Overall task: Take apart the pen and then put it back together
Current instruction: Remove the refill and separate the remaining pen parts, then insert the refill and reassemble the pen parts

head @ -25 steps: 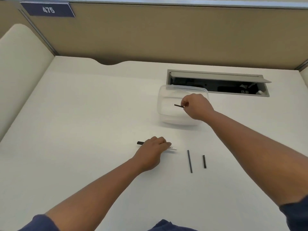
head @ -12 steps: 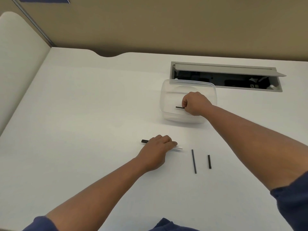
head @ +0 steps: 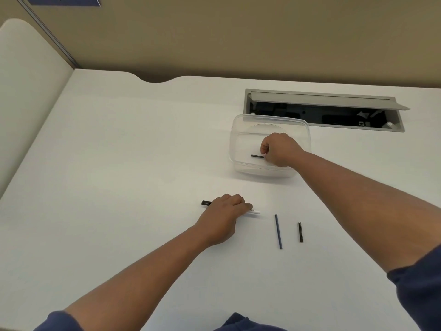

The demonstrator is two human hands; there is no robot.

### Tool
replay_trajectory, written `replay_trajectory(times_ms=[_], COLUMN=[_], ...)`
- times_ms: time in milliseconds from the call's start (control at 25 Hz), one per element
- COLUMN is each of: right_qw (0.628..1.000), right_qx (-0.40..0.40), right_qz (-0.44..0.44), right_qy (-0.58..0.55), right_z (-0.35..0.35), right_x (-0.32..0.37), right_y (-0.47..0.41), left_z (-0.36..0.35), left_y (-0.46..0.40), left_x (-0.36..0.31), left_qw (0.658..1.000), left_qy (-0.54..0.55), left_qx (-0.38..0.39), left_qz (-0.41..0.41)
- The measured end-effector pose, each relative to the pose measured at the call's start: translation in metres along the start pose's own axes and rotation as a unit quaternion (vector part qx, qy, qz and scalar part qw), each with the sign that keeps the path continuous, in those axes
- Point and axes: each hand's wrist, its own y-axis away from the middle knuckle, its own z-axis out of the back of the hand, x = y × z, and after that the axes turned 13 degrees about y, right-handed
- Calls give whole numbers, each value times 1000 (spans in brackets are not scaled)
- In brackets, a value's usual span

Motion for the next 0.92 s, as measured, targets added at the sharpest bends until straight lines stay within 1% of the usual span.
replay_trajectory(times_ms=[160, 320, 520, 600, 760, 920], right_qw=[999, 995, 981, 977, 978, 983], right_qx=[-34, -77, -162, -177, -158, -108], right_qz=[-9, -18, -27, -35, -50, -70], right_qy=[-19, -66, -108, -112, -128, -133], right_z=[5, 14, 25, 23, 2, -36], right_x=[-3, -4, 0, 2, 0, -2], right_y=[6, 22, 66, 90, 139, 176], left_z=[1, 3, 11, 16, 18, 13], left_y=[1, 3, 10, 13, 23, 37], left_x=[0, -3, -20, -29, -41, -49], left_qw=[1000, 1000, 1000, 1000, 1000, 1000], left_qy=[-1, -6, -5, -7, -6, 6], left_qx=[-6, -3, 2, -3, -5, 9], left_qz=[-2, 0, 4, -1, 1, 12])
